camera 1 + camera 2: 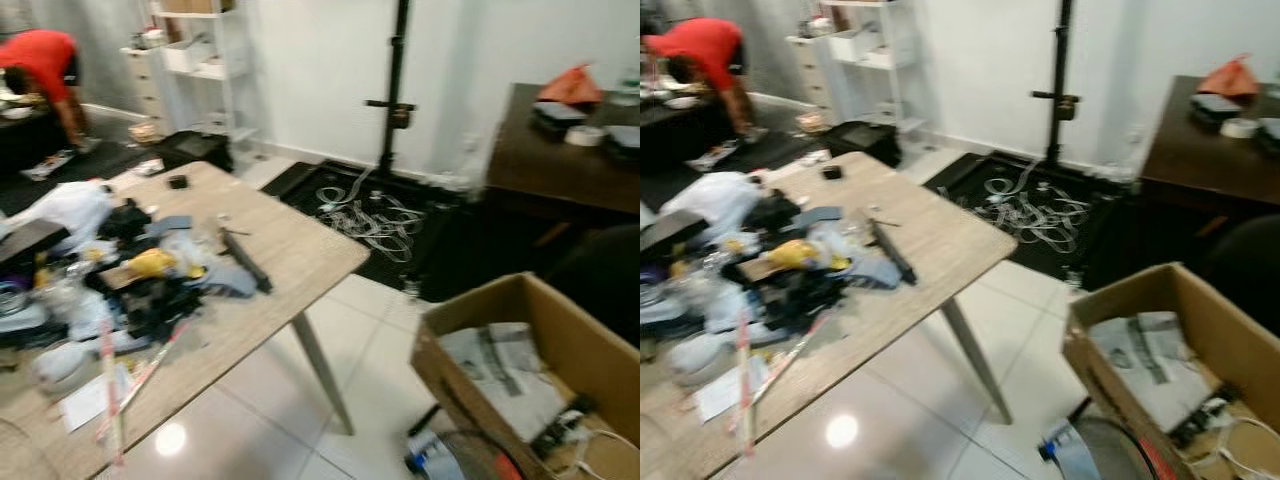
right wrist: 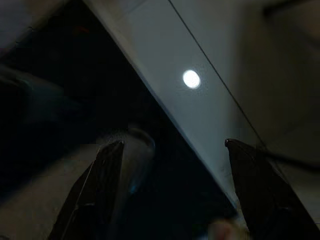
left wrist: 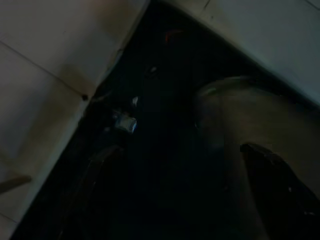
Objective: Picking trash to rubbish bin
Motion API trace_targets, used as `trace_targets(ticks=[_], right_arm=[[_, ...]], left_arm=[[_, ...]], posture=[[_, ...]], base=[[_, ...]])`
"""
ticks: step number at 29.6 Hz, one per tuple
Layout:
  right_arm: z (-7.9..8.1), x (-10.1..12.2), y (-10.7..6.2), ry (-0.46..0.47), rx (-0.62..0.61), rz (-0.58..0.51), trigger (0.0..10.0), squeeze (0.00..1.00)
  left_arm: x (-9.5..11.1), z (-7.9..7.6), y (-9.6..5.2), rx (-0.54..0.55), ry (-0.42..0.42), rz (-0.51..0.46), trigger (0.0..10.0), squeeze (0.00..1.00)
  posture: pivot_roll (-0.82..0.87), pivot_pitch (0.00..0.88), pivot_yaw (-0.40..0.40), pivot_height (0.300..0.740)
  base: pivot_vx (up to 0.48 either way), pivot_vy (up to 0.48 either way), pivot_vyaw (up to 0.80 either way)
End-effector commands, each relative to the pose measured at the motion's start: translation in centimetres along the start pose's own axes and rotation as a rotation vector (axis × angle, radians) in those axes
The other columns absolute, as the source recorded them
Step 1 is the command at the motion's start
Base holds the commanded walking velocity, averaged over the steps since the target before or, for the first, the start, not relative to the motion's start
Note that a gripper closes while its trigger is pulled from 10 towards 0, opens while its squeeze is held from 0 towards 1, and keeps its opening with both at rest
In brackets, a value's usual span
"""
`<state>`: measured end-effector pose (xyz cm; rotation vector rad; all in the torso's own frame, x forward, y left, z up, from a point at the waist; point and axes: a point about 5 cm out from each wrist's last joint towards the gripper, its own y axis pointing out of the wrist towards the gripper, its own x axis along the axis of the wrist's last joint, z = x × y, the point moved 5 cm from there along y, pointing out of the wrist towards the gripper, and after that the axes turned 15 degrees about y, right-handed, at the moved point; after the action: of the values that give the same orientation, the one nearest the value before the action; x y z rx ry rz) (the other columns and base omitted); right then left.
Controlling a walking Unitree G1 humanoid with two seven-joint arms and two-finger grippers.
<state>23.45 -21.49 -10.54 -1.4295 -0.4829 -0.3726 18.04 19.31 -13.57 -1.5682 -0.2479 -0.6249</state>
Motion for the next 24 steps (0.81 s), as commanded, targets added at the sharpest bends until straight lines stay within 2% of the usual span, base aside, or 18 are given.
trace_targets(ticks=[1,3,5,7,11,15,24], right_arm=[[0.7,0.2,0.2,0.011,0.005,-0.010,10.0,0.00],[0.5,-0.5,0.2,0.027,-0.017,0.003,10.0,0.00],[0.0,-2.8,0.0,0.096,-0.069,0.046,10.0,0.00],[-0.1,-3.5,0.0,0.124,-0.076,0.061,10.0,0.00],[-0.2,-5.7,-0.3,0.111,-0.087,0.120,10.0,0.00],[-0.2,-8.5,-0.8,0.112,-0.106,0.188,10.0,0.00],[-0.1,-10.5,-1.3,0.068,-0.111,0.242,10.0,0.00]], left_arm=[[-1.1,0.2,-0.2,0.007,-0.008,0.029,10.0,0.00],[-1.1,0.2,-0.3,0.007,-0.007,0.030,10.0,0.00],[-1.3,0.0,-0.3,-0.006,-0.008,0.035,10.0,0.00],[-1.4,0.0,-0.3,-0.009,-0.006,0.037,10.0,0.00],[-1.6,-0.2,-0.3,-0.023,-0.005,0.040,10.0,0.00],[-2.3,-0.6,-0.4,-0.040,0.010,0.065,10.0,0.00],[-3.1,-0.1,-0.6,0.001,-0.006,0.098,10.0,0.00]], posture=[[-0.14,0.143,0.062,0.740],[-0.14,0.143,0.062,0.740],[-0.14,0.144,0.061,0.740],[-0.14,0.144,0.061,0.740],[-0.13,0.146,0.058,0.740],[-0.13,0.148,0.058,0.740],[-0.13,0.155,0.058,0.740]], base=[[0.000,0.000,0.46],[0.000,0.000,0.00],[0.000,0.000,0.00],[0.000,0.000,0.00],[0.000,0.000,0.00],[0.000,-0.396,0.00],[0.000,-0.050,0.00]])
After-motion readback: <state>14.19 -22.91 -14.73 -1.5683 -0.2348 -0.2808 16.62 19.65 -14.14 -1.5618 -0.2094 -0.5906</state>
